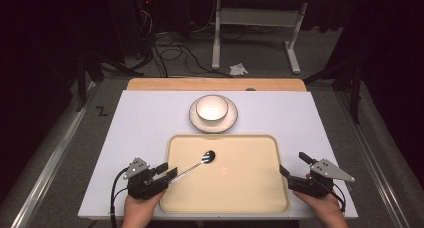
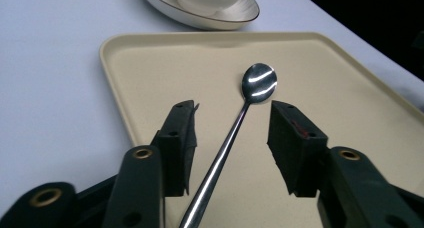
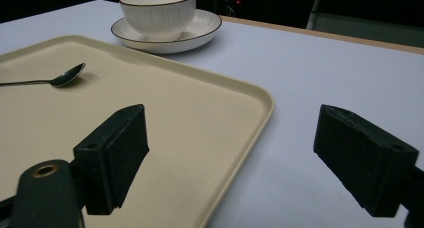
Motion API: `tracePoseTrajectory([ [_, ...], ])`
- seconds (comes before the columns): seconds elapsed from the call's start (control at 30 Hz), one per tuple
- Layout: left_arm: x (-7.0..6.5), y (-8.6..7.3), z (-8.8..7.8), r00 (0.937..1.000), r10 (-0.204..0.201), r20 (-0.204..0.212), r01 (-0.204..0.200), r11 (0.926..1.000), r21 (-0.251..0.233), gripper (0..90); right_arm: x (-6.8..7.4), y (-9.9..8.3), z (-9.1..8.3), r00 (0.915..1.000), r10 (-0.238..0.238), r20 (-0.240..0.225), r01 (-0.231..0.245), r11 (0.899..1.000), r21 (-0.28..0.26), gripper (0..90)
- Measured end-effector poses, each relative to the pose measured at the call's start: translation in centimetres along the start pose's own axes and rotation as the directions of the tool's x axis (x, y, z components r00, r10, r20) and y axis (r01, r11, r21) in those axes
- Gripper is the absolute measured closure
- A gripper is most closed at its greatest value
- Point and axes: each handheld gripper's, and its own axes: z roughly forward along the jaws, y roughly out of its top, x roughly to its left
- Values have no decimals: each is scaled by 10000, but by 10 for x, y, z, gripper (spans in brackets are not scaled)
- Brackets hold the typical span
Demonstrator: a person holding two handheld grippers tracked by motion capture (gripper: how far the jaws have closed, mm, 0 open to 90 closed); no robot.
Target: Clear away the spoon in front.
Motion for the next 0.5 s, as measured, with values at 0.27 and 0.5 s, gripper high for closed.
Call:
tracePoseTrajectory([
  [0.27, -3, -2, 11, 9874, 1384, -770, -1247, 9791, 1609, 900, -1, 0, 0, 10000, -70, -39, 69, 10000, -55, 149],
  [0.5, -12, -5, 18, 9530, 2501, -1710, -2051, 9479, 2437, 900, 0, 1, -1, 10000, -51, -24, 51, 10000, -55, 149],
])
